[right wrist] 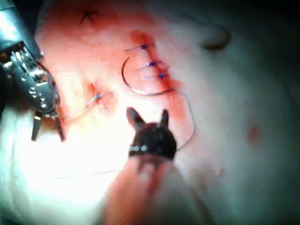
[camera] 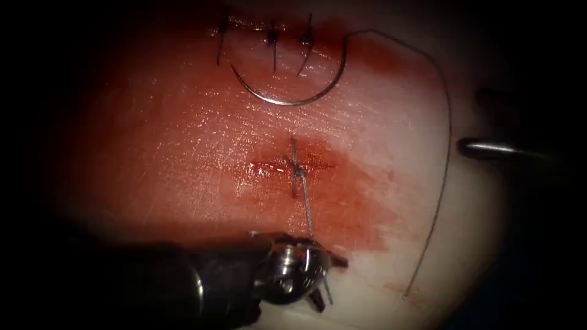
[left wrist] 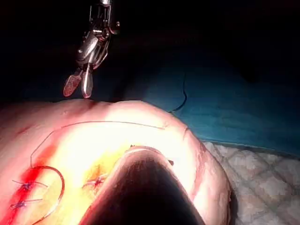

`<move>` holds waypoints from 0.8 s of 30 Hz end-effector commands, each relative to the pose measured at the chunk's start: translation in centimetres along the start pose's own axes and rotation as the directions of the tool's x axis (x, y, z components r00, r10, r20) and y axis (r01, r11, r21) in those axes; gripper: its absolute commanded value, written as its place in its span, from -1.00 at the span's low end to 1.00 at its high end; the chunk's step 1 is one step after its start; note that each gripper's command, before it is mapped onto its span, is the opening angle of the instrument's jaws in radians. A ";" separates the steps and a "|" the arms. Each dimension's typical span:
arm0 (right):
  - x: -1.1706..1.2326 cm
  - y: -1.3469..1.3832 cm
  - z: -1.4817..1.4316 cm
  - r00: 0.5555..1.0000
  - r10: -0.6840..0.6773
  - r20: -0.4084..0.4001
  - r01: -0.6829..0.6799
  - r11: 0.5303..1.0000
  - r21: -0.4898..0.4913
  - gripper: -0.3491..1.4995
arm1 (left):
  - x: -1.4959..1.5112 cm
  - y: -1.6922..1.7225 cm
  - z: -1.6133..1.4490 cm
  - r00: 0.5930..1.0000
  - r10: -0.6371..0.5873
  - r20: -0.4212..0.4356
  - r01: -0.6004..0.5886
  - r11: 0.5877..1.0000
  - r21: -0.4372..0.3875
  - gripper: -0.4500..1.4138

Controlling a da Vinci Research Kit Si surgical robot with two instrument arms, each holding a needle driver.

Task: Wound Closure

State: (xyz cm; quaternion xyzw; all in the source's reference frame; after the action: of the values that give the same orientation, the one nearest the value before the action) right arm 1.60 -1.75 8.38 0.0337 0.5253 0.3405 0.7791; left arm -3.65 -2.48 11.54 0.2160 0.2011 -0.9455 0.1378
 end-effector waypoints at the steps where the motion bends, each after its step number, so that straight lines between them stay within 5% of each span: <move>1: -0.02 -0.02 0.09 1.000 0.000 -0.002 0.000 1.000 0.002 0.92 | 0.02 -0.04 0.07 1.000 0.002 -0.001 -0.002 1.000 -0.001 -0.02; 6: -0.02 -0.02 0.09 1.000 -0.001 -0.005 0.001 1.000 0.002 0.92 | -0.02 -0.07 0.07 1.000 0.004 -0.001 -0.004 1.000 0.000 -0.39; 7: -0.02 -0.02 0.09 1.000 -0.001 -0.005 0.001 1.000 0.002 0.92 | -0.03 -0.07 0.07 1.000 0.005 -0.003 -0.005 1.000 -0.003 -0.58; 8: -0.02 -0.02 0.09 1.000 -0.001 -0.005 0.001 1.000 0.002 0.92 | -0.03 -0.06 0.06 1.000 0.006 -0.003 -0.006 1.000 -0.004 -1.00; 13: -0.05 -0.04 0.11 1.000 -0.003 -0.008 0.003 1.000 0.013 0.92 | -0.06 0.05 -0.15 0.999 0.016 -0.037 -0.015 1.000 0.022 -1.00; 24: -0.34 -0.47 0.67 0.987 -0.133 -0.085 0.152 0.947 0.284 0.84 | -0.09 -0.30 -0.99 0.950 -0.038 -0.308 0.093 0.982 0.165 -1.00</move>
State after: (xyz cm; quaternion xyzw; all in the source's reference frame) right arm 2.22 -2.08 8.72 0.0977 0.5959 0.2024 0.7710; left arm -3.23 -1.70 10.77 0.3767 0.1389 -0.9148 0.0444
